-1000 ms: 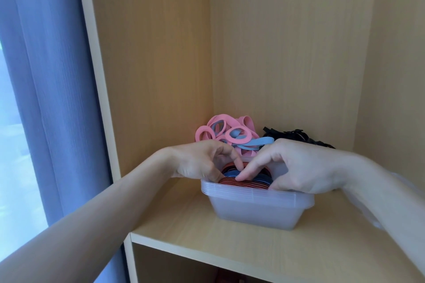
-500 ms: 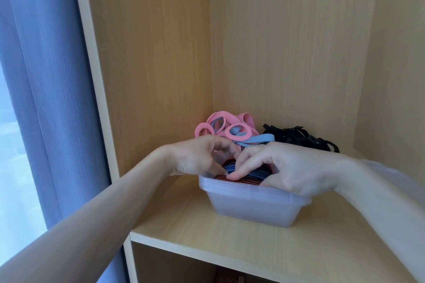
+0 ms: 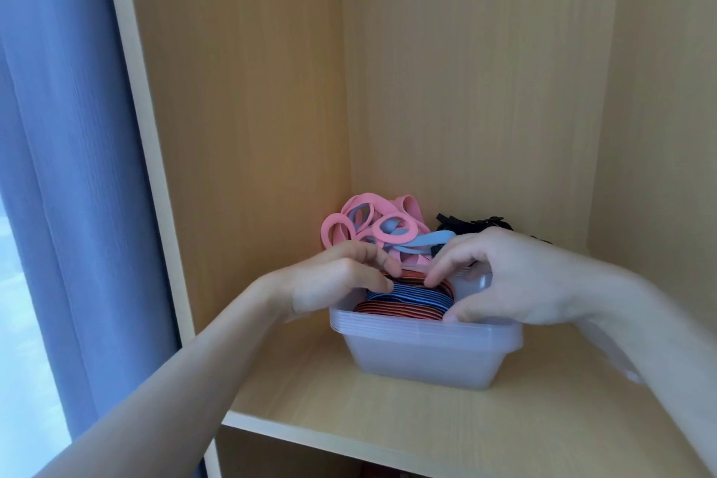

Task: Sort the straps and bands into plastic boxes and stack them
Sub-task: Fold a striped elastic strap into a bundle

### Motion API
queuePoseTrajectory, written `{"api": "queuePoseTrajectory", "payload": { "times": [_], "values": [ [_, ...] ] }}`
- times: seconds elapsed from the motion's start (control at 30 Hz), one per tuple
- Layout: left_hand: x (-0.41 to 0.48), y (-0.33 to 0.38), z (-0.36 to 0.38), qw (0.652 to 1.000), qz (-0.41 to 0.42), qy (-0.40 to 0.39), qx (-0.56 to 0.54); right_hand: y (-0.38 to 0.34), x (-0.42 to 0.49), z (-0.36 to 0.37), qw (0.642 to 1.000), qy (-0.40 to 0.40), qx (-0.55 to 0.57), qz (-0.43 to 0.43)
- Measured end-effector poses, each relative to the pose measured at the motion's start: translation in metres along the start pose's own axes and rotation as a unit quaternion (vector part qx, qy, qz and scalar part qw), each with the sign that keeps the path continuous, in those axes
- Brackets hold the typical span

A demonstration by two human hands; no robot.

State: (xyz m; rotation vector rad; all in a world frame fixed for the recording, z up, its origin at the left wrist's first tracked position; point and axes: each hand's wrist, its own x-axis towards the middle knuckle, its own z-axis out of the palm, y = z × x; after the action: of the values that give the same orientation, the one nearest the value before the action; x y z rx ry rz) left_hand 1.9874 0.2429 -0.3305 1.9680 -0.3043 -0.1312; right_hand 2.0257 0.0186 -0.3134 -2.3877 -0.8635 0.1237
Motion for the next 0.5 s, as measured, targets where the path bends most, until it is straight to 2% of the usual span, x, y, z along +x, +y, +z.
{"api": "queuePoseTrajectory", "payload": {
  "times": [0.07, 0.13, 0.27, 0.4, 0.5],
  "values": [
    [0.001, -0.005, 0.002, 1.0, 0.006, 0.024, 0.007, 0.002, -0.007, -0.002, 0.995, 0.028, -0.045, -0.083],
    [0.002, -0.007, 0.005, 0.998, 0.012, 0.048, 0.024, 0.007, -0.017, 0.001, 0.993, 0.032, -0.054, -0.104],
    [0.005, -0.008, 0.008, 0.997, 0.016, 0.069, 0.042, 0.012, -0.006, 0.001, 0.994, 0.009, -0.042, -0.1],
    [0.008, -0.006, 0.011, 0.995, 0.014, 0.083, 0.049, 0.011, 0.011, -0.005, 0.989, -0.061, -0.106, -0.086],
    [0.007, -0.006, 0.011, 0.995, 0.007, 0.083, 0.054, 0.012, 0.019, 0.003, 0.996, -0.055, -0.053, -0.042]
  ]
}}
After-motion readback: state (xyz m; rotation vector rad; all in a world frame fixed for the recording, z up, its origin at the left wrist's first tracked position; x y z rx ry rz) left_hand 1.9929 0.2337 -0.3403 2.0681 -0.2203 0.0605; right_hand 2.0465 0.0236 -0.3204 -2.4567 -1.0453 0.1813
